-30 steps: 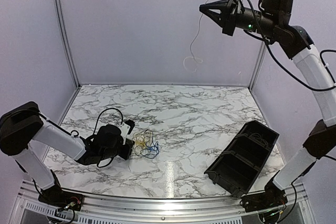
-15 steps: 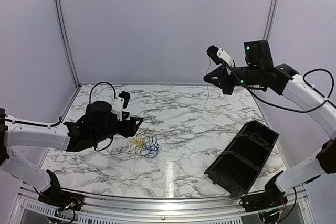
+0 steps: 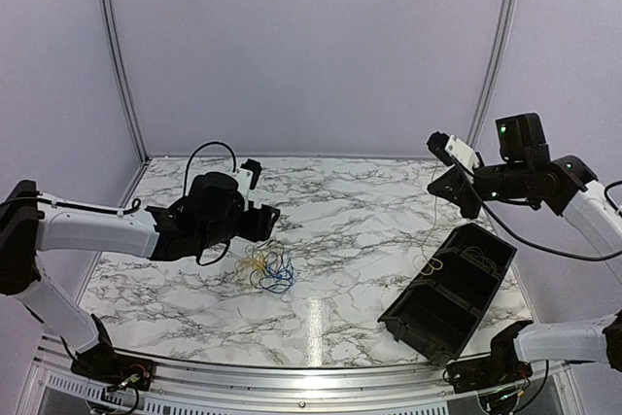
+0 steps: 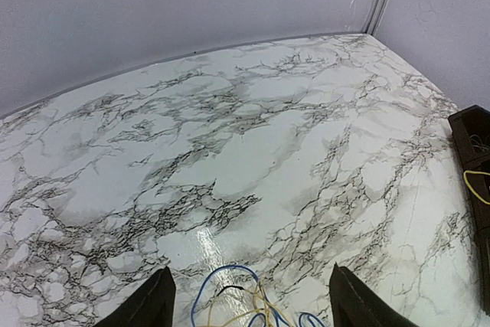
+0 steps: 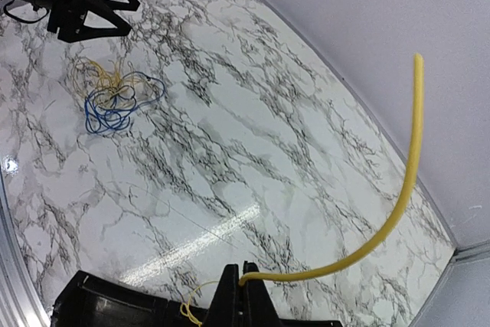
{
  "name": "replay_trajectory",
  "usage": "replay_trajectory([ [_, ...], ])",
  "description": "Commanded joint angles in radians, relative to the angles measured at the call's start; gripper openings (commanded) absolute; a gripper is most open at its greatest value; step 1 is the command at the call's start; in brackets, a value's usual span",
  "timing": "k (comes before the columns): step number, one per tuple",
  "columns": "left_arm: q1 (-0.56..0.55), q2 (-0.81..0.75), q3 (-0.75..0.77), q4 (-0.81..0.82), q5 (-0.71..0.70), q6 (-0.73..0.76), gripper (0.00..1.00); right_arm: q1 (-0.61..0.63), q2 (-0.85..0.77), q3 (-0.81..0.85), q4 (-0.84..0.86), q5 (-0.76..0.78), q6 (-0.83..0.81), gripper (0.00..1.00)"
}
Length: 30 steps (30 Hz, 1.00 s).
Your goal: Untangle the cables
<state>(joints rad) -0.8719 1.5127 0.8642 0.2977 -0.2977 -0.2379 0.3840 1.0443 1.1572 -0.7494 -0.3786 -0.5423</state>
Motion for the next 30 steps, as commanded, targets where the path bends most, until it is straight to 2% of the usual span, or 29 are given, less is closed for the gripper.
replay_trajectory([
  [1,0.0,0.062,0.04,-0.027,-0.008,-0.033,0.72,-0.044,-0.061,-0.025,-0.146,0.029,-0.104,0.0],
  [13,0.001,0.116,0.035,-0.003,-0.022,-0.035,0.72,-0.071,-0.16,-0.038,-0.337,0.125,-0.185,0.0],
  [22,0.0,0.136,0.048,0.0,-0.034,-0.021,0.72,-0.071,-0.193,0.069,-0.494,0.15,-0.245,0.0],
  [27,0.0,0.135,0.043,0.001,-0.034,-0.024,0.72,-0.071,-0.182,-0.006,-0.52,0.177,-0.278,0.0],
  [30,0.0,0.131,0.034,0.001,-0.034,-0.026,0.72,-0.071,-0.174,-0.098,-0.475,0.181,-0.267,0.0],
])
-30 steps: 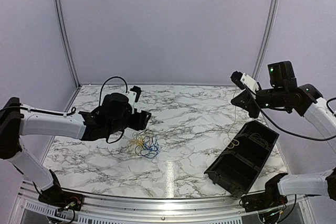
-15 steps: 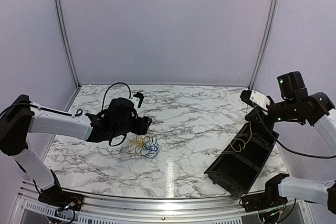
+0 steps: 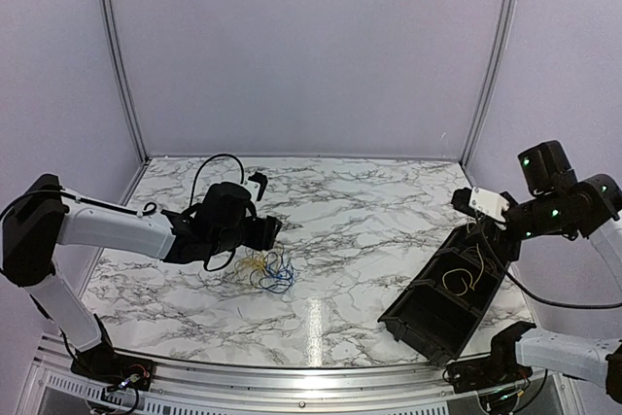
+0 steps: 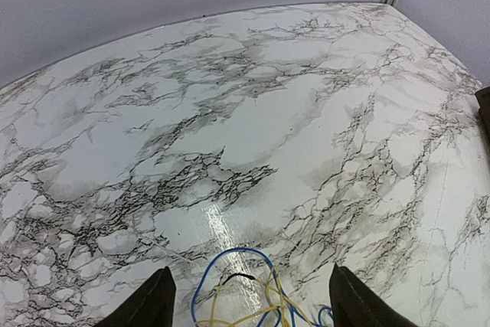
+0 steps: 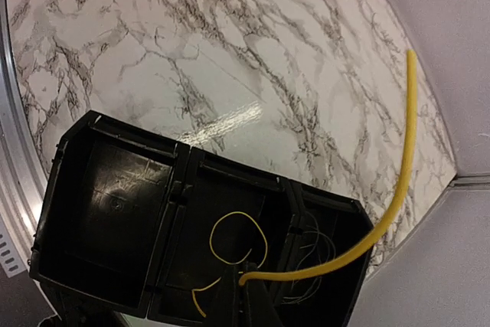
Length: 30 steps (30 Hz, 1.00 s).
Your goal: Untangle the cables
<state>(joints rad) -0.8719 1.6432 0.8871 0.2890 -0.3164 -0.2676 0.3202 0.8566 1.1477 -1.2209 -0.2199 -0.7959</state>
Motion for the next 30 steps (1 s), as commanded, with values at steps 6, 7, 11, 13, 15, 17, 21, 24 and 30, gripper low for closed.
replay_trajectory([
  [6,0.0,-0.023,-0.015,0.01,-0.007,-0.002,0.72,-0.008,0.04,-0.281,0.171,0.1,-0.006,0.0],
  [7,0.0,-0.03,-0.02,0.01,-0.008,-0.004,0.72,-0.009,0.049,-0.313,0.203,0.125,-0.006,0.0],
  [11,0.0,-0.047,-0.041,0.01,-0.012,-0.013,0.72,-0.055,0.149,-0.39,0.303,0.174,-0.029,0.0],
  [13,0.0,-0.05,-0.052,0.01,-0.012,-0.019,0.72,-0.112,0.218,-0.398,0.334,0.165,-0.053,0.0],
  [15,0.0,-0.051,-0.061,0.012,-0.013,-0.022,0.72,-0.169,0.294,-0.397,0.353,0.157,-0.072,0.0],
  [17,0.0,-0.052,-0.069,0.013,-0.013,-0.021,0.72,-0.21,0.371,-0.391,0.342,0.143,-0.102,0.0],
  [21,0.0,-0.051,-0.077,0.016,-0.027,-0.007,0.72,-0.22,0.446,-0.393,0.254,0.12,-0.157,0.0],
  [24,0.0,-0.042,-0.074,0.02,-0.032,0.003,0.72,-0.22,0.432,-0.387,0.187,0.082,-0.189,0.0],
  [30,0.0,-0.014,-0.058,0.025,-0.026,0.012,0.73,-0.219,0.403,-0.351,0.116,0.12,-0.185,0.28],
])
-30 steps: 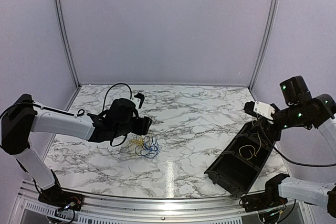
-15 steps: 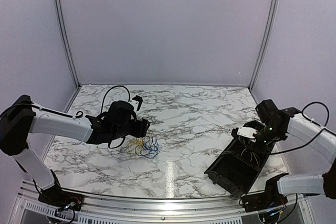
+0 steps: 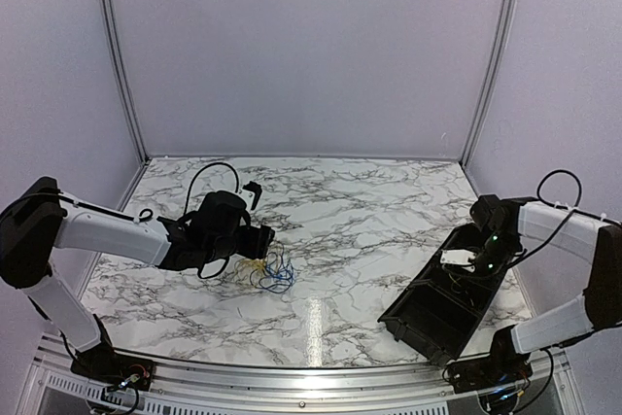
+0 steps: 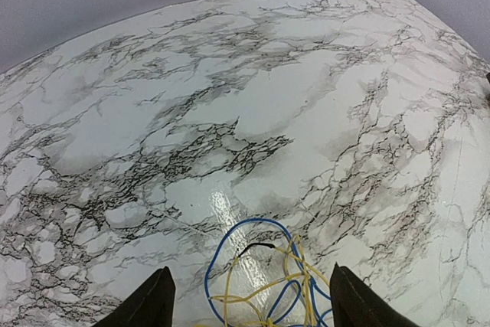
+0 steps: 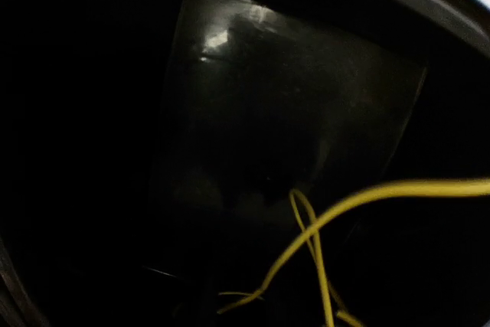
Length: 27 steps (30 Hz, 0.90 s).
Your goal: Untangle the cables
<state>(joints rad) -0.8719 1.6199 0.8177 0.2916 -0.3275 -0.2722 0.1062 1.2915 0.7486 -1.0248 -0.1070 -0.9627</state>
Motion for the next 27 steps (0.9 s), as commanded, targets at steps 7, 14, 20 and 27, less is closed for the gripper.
replay_trajectory([
  [7,0.0,-0.013,0.003,0.023,-0.008,-0.009,0.73,-0.005,-0.07,0.332,-0.205,0.006,-0.059,0.55],
  [14,0.01,-0.028,0.008,-0.012,0.015,-0.083,0.73,0.025,-0.009,0.482,-0.151,-0.2,0.002,0.54],
  [20,0.077,0.042,0.101,-0.156,0.163,-0.216,0.58,0.17,0.026,0.42,0.16,-0.389,0.206,0.53],
  [27,0.099,0.08,0.184,-0.285,0.238,-0.221,0.55,0.336,0.138,0.407,0.451,-0.465,0.351,0.51],
])
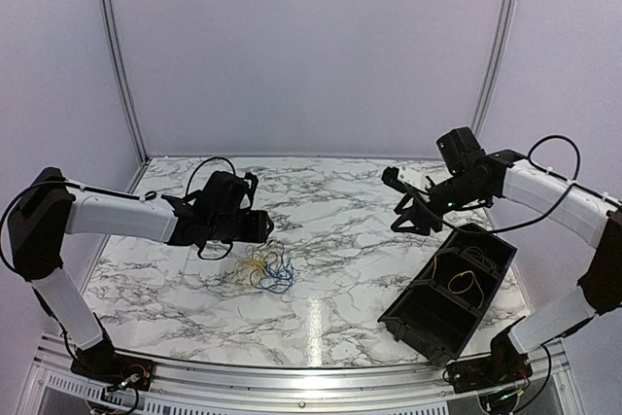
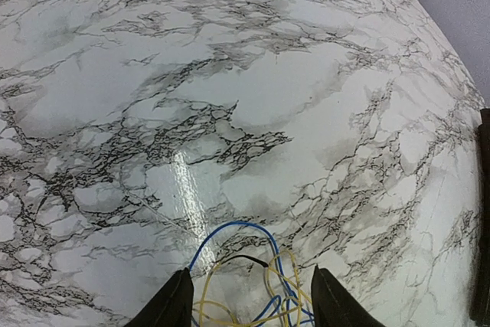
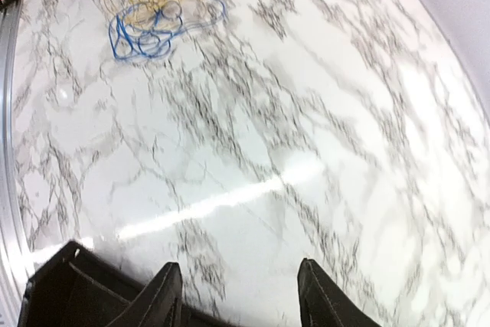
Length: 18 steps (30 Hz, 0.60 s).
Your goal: Untangle the cables
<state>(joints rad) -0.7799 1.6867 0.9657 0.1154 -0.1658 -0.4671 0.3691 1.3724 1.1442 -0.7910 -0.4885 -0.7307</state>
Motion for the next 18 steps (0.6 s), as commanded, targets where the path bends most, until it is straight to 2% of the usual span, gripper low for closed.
replay_trajectory([
  [1,0.009,0.012,0.042,-0.113,0.079,-0.027,0.55,0.096,0.081,0.019,0.241,-0.084,0.133,0.51],
  [3,0.01,0.0,0.05,-0.155,0.067,-0.006,0.55,0.14,0.13,0.043,0.297,-0.085,0.173,0.51],
  [8,0.026,-0.092,0.02,-0.272,-0.11,0.008,0.66,0.25,0.329,0.184,0.408,-0.068,0.301,0.49],
  [11,0.048,-0.135,-0.036,-0.277,-0.096,-0.018,0.69,0.349,0.531,0.358,0.316,0.011,0.289,0.48],
  [15,0.051,-0.128,-0.07,-0.298,-0.056,-0.033,0.69,0.401,0.674,0.49,0.339,0.015,0.339,0.5],
  [18,0.05,-0.143,-0.126,-0.273,-0.044,-0.068,0.69,0.424,0.781,0.654,0.29,0.01,0.351,0.52],
])
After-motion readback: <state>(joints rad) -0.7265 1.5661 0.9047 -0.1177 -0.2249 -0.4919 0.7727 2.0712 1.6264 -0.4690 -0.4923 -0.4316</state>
